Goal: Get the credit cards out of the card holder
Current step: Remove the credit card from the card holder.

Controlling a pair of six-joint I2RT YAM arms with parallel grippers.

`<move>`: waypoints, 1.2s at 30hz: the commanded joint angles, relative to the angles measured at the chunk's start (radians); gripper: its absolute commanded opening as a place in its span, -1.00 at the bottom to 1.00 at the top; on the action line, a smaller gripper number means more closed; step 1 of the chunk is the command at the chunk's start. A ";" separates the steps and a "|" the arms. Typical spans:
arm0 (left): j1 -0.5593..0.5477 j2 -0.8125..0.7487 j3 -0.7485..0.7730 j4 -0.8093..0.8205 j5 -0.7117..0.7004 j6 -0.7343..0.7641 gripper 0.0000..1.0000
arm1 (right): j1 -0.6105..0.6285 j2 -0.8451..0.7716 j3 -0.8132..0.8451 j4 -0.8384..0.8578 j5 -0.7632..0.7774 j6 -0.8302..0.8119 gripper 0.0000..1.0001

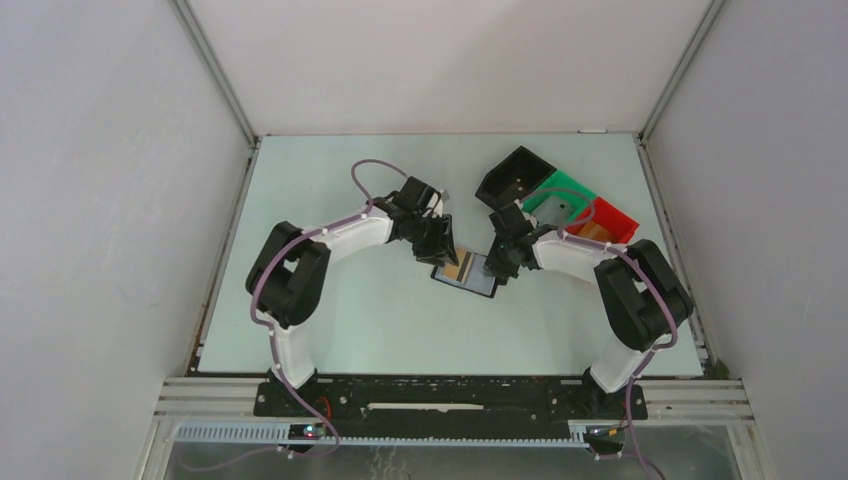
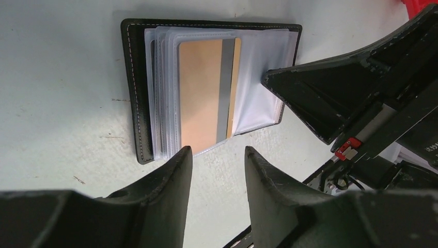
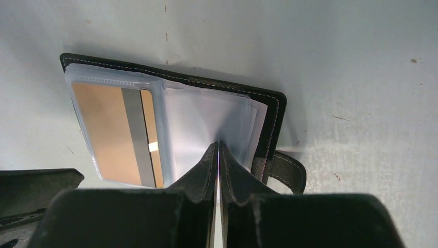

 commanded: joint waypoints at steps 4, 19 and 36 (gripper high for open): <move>0.002 0.014 0.058 0.004 0.010 0.008 -0.11 | 0.004 0.026 -0.038 -0.084 0.140 0.008 -0.79; 0.000 0.068 0.119 -0.036 -0.097 0.049 -0.07 | 0.014 -0.057 -0.053 -0.070 0.127 -0.048 -0.72; -0.006 0.116 0.113 -0.036 -0.090 0.066 -0.26 | 0.018 -0.136 -0.064 0.196 -0.115 0.092 -0.45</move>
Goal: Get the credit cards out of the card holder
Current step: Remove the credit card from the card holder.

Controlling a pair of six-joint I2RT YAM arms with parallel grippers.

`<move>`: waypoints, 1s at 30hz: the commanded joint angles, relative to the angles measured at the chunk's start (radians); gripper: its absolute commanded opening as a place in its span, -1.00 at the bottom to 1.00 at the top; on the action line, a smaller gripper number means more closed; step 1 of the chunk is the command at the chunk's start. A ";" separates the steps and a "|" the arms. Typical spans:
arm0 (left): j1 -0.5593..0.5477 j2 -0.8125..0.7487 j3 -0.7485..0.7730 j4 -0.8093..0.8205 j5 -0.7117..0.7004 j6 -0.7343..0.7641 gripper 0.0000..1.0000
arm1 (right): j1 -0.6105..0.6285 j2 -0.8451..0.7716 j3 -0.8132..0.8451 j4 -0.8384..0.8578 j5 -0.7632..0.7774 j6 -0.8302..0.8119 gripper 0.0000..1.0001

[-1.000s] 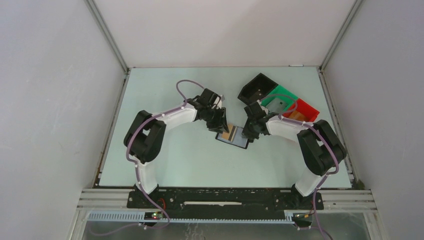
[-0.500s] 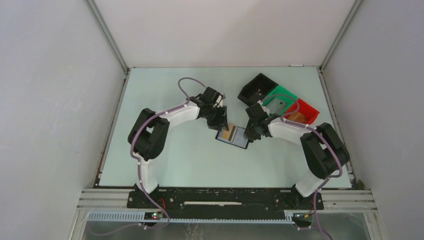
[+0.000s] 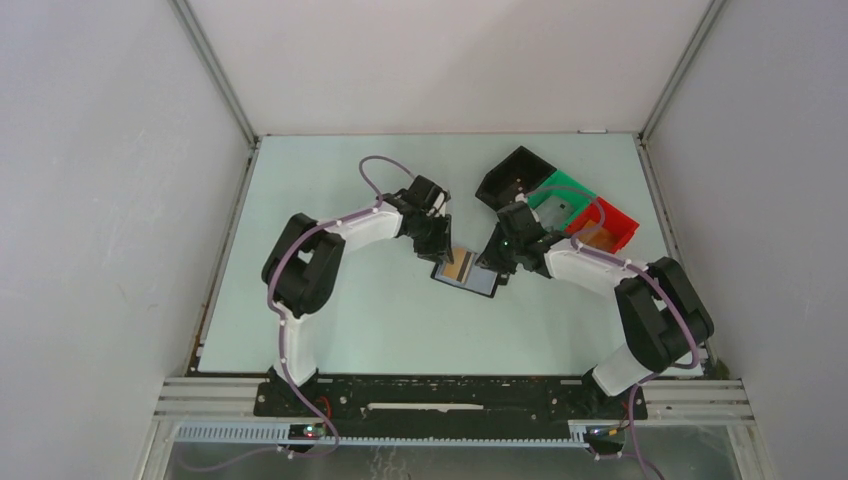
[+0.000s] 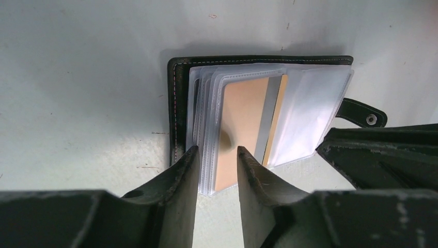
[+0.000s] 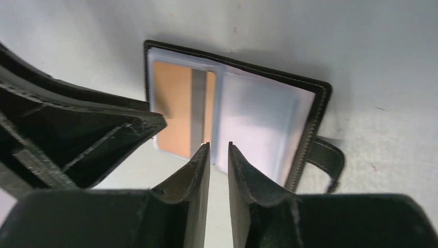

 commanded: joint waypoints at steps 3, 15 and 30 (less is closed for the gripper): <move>-0.007 0.018 0.016 0.019 0.032 0.018 -0.36 | 0.003 0.033 0.004 0.130 -0.093 0.099 -0.45; -0.008 0.023 -0.010 0.022 0.034 0.008 -0.99 | -0.054 0.077 -0.125 0.287 -0.165 0.188 -0.43; -0.009 0.026 -0.037 0.030 0.038 0.004 -1.00 | -0.087 0.121 -0.232 0.522 -0.263 0.254 -0.45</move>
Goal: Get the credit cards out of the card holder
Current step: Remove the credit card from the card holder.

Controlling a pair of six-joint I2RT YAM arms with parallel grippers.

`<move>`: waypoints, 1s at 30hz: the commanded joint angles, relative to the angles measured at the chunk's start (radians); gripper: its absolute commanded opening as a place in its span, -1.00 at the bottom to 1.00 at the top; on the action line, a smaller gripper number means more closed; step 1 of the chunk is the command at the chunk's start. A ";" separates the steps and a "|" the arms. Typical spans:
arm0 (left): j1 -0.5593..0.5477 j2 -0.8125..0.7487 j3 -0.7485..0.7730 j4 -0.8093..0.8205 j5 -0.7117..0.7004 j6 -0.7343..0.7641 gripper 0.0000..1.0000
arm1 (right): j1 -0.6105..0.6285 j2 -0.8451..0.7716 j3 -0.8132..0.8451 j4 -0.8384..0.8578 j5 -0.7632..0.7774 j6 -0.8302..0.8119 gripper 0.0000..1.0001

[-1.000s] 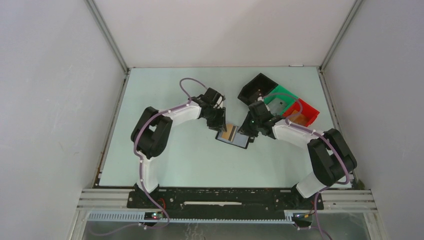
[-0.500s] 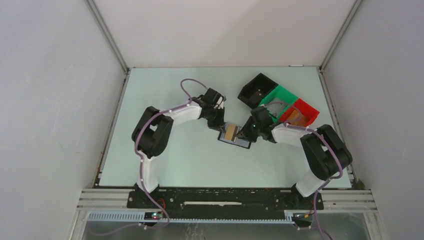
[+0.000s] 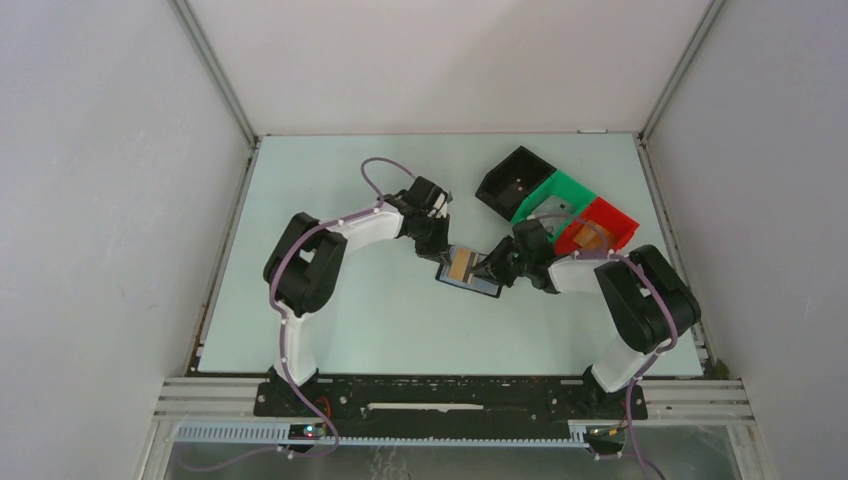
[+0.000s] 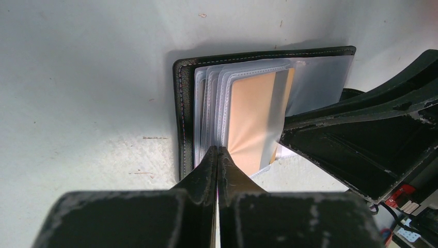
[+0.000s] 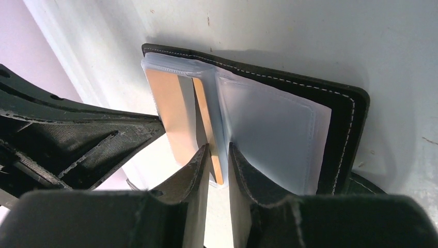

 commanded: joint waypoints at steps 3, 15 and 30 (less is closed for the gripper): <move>-0.008 0.014 -0.035 0.011 0.003 0.001 -1.00 | -0.004 0.007 -0.025 0.104 -0.013 0.028 -0.45; -0.008 0.011 -0.038 0.012 0.007 0.004 -1.00 | -0.014 0.009 -0.042 0.110 -0.014 0.019 -1.00; -0.007 0.012 -0.045 0.012 -0.001 0.000 -1.00 | -0.092 -0.102 -0.135 0.060 -0.019 -0.063 -1.00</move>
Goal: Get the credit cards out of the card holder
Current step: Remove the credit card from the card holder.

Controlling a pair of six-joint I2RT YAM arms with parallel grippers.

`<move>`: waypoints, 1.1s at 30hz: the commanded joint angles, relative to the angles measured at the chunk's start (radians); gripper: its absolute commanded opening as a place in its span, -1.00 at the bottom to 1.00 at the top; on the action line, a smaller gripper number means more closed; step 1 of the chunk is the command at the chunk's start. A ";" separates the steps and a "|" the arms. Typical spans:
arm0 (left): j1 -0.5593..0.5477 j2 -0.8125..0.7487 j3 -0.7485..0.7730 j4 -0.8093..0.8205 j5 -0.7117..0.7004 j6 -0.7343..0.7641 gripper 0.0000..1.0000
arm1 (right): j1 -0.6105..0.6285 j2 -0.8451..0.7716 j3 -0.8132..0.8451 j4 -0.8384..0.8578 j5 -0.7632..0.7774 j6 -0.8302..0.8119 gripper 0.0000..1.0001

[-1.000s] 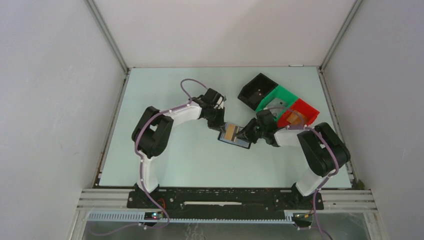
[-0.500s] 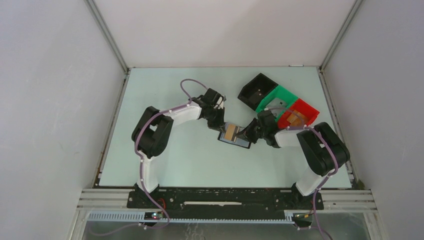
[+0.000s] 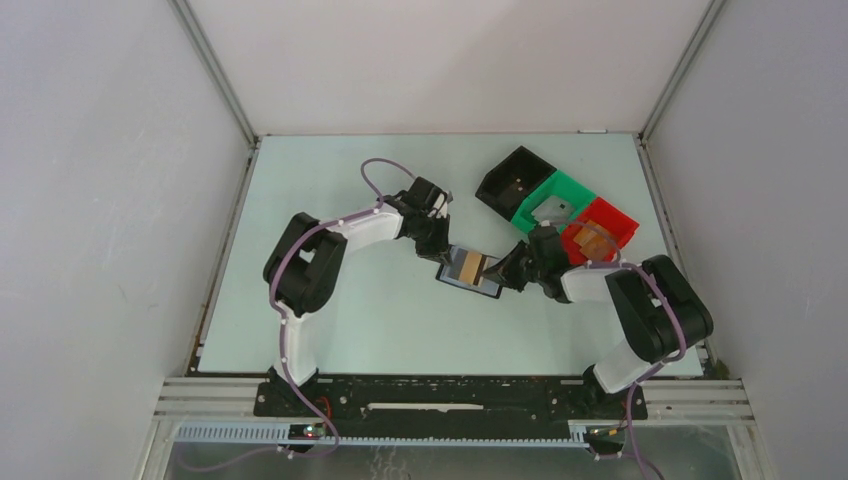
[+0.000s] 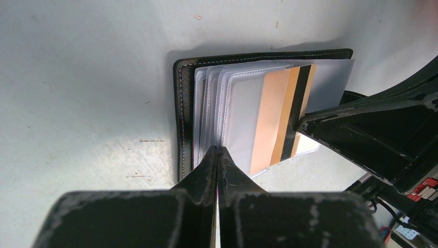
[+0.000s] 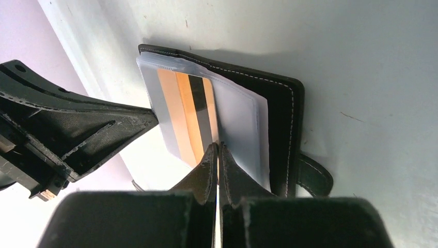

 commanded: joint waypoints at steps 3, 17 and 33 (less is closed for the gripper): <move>-0.006 0.008 -0.035 -0.009 -0.015 0.000 -1.00 | -0.025 -0.068 -0.035 -0.041 0.018 -0.075 -1.00; -0.006 0.008 -0.032 -0.011 -0.003 0.003 -1.00 | -0.049 -0.019 -0.038 0.064 -0.059 -0.051 -0.28; -0.007 0.010 -0.031 -0.008 0.003 0.003 -1.00 | -0.046 0.031 -0.038 0.107 -0.065 -0.045 -0.68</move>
